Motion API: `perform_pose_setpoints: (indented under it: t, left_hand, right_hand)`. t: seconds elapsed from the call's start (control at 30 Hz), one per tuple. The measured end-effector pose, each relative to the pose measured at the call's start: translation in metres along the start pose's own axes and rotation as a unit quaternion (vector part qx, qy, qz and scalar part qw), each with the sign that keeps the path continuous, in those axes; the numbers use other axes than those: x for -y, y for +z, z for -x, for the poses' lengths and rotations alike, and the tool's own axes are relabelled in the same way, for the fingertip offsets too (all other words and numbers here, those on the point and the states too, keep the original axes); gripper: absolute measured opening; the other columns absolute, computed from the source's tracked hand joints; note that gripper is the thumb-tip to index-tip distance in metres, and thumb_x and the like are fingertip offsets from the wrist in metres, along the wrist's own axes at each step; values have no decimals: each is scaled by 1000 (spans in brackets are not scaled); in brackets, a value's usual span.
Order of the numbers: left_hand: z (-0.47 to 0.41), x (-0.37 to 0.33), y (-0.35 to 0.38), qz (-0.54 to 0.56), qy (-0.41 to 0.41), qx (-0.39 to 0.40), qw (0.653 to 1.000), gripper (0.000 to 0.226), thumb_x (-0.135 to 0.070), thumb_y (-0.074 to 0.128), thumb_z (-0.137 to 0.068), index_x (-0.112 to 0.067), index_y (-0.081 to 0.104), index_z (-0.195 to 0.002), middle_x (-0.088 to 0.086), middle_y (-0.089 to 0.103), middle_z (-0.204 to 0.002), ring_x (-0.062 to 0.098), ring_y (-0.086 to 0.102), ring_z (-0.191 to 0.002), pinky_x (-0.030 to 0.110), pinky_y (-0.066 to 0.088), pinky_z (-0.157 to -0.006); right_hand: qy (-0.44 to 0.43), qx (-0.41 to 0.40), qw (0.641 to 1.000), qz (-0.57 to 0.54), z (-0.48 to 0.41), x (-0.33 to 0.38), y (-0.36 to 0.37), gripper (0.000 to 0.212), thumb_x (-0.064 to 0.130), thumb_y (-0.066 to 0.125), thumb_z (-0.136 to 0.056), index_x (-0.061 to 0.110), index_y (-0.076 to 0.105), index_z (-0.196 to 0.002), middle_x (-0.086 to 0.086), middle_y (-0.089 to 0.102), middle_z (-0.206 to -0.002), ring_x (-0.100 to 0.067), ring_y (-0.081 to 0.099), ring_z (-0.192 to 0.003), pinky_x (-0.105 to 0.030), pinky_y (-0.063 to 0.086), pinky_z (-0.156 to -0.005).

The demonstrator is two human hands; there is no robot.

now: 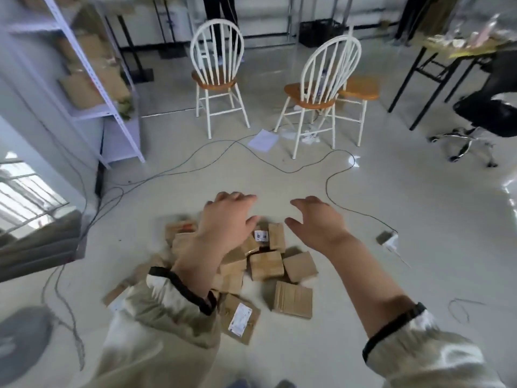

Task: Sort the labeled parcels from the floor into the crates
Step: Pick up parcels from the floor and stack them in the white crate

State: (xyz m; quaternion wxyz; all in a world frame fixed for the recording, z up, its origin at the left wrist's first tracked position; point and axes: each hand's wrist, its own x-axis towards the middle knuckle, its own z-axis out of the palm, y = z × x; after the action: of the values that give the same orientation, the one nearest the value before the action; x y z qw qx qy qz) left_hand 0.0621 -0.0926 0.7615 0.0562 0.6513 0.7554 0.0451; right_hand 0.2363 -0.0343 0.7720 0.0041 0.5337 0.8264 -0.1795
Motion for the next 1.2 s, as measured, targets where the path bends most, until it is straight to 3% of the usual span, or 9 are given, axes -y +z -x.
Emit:
perform_pose_setpoints:
  t: [0.27,0.47,0.63,0.83,0.93,1.1,1.2]
  left_hand:
    - [-57,81,53,7,-57,25,998,43,-39,41,-93,-29,45,-135,-3,58,-124,23,49,-115,36,44,-85]
    - [-116,105,153,61,-113,-3,992,37,-35,43,-95,-23,52,-129,2,62,-113,25,54,-105,34,46,-77]
    - [-157,118,304,104,-151,-3,983,36,-34,46,-94,-22,53,-127,3,62,-114,25,56,-105,34,46,-81]
    - [-179,166,521,146,-216,-15,965,38,-38,46,-95,-22,52,-129,2,58,-123,21,54,-112,36,48,-84]
    - [-190,197,614,113,-240,13,964,35,-36,46,-95,-21,54,-125,3,58,-122,24,53,-110,37,48,-81]
    - [-207,236,699,50,-242,32,968,33,-35,43,-95,-19,56,-122,4,57,-120,27,52,-111,37,47,-83]
    - [-205,245,720,52,-272,55,959,31,-36,45,-95,-18,56,-117,3,57,-116,26,54,-107,38,48,-82]
  right_hand:
    - [-21,46,998,-34,-102,28,56,45,38,43,-94,25,42,-137,0,45,-137,-22,49,-119,-34,44,-91]
    - [-13,63,997,-52,-181,1,132,43,36,44,-94,24,44,-136,-1,45,-137,-23,48,-122,-34,43,-93]
    - [7,63,996,-57,-250,-48,262,33,33,46,-93,19,54,-122,-1,55,-124,-22,55,-109,-32,43,-81]
    - [-19,61,994,-86,-313,-102,463,35,33,45,-93,23,53,-125,-2,59,-119,-20,58,-101,-32,50,-76]
    - [-32,72,991,-108,-346,-118,548,36,32,45,-95,21,51,-129,-1,58,-123,-20,57,-108,-29,48,-77]
    - [5,54,975,-217,-397,-134,653,40,23,48,-95,17,47,-135,-6,59,-126,-22,56,-113,-33,47,-92]
    - [40,101,970,-217,-412,-129,694,34,26,49,-94,16,50,-127,-7,61,-113,-24,59,-105,-40,52,-89]
